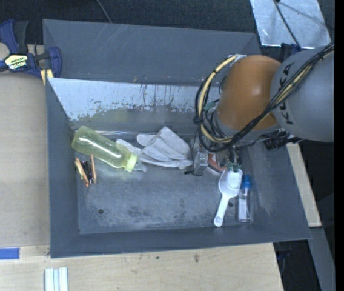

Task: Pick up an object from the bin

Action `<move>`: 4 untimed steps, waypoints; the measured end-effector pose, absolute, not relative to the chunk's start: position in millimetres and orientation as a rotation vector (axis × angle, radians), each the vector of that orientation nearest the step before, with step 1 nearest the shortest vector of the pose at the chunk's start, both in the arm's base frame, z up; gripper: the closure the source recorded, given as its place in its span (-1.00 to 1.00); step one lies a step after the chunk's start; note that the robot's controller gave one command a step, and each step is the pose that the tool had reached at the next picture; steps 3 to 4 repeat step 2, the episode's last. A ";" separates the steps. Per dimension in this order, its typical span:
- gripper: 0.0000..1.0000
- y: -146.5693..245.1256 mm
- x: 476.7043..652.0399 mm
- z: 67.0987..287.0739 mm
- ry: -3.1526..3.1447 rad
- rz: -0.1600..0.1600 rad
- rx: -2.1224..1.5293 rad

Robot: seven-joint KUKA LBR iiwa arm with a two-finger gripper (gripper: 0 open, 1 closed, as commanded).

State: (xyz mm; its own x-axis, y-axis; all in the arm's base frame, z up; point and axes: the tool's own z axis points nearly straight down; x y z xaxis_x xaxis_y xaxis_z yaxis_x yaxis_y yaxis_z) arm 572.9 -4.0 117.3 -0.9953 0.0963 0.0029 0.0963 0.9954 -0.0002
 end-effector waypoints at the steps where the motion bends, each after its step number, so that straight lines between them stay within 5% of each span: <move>1: 1.00 -4.1 573.4 193.6 -3.138 0.000 -0.146; 2: 1.00 7.0 548.4 250.7 -3.141 0.000 -0.105; 4: 1.00 7.0 548.4 250.7 -3.141 0.000 -0.105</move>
Offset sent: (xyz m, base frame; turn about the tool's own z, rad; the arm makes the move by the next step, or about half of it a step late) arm -0.0265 0.0133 0.1358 -0.0333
